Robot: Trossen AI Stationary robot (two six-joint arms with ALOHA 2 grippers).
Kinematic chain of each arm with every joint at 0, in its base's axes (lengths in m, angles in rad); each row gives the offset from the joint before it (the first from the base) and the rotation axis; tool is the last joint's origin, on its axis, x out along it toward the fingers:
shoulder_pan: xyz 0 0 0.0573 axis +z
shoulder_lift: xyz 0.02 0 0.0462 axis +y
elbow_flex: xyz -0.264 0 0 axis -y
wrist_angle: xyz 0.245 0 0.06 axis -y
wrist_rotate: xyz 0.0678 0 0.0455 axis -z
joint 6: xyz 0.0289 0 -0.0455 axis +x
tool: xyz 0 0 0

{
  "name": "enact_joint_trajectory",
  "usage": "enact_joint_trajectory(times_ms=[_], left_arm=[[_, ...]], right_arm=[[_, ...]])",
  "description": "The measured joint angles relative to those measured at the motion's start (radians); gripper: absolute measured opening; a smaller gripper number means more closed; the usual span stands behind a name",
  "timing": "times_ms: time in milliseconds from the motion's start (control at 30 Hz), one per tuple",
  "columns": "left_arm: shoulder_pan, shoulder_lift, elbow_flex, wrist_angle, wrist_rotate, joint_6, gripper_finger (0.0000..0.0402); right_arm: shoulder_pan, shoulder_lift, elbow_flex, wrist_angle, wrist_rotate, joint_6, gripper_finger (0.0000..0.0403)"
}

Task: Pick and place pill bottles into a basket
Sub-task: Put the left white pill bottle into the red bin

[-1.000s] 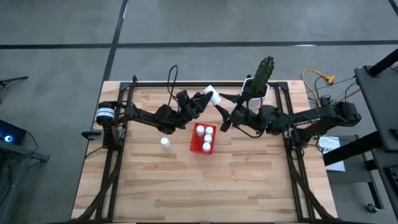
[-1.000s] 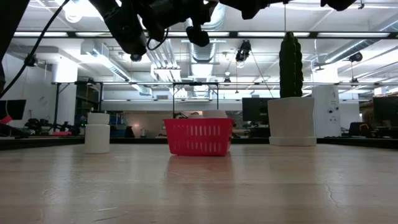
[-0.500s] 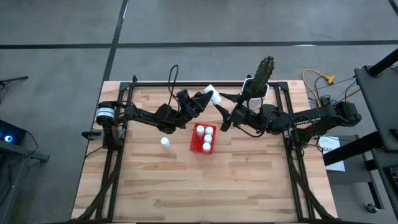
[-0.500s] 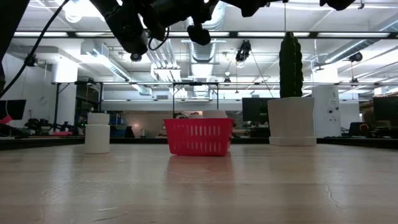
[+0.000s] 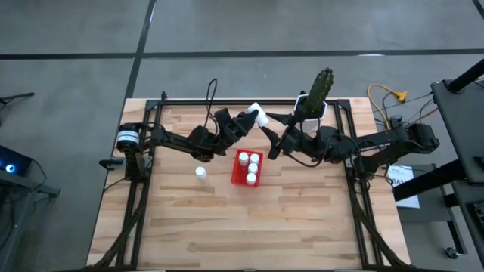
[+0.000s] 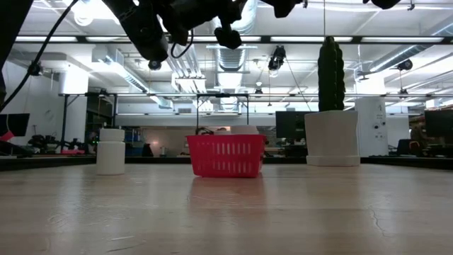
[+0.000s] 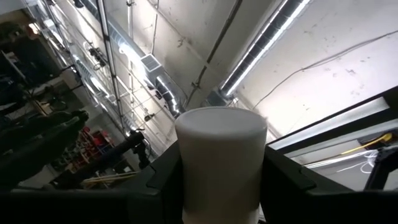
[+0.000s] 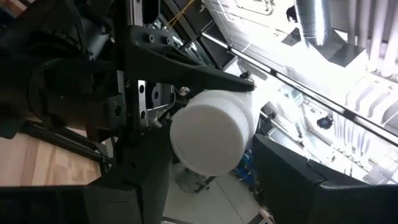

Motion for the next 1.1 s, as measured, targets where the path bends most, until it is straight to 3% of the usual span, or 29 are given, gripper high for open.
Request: enact_joint_trajectory(times_ms=[533, 1100], left_arm=[[0.002, -0.002, 0.003, 0.001, 0.014, -0.027, 0.0139], [0.002, 0.000, 0.003, 0.002, 0.024, -0.020, 0.0139]], right_arm=[[0.000, 0.007, 0.019, 0.013, -0.040, -0.019, 0.0200], [0.000, 0.009, 0.016, 0.007, -0.035, -0.011, 0.0057]])
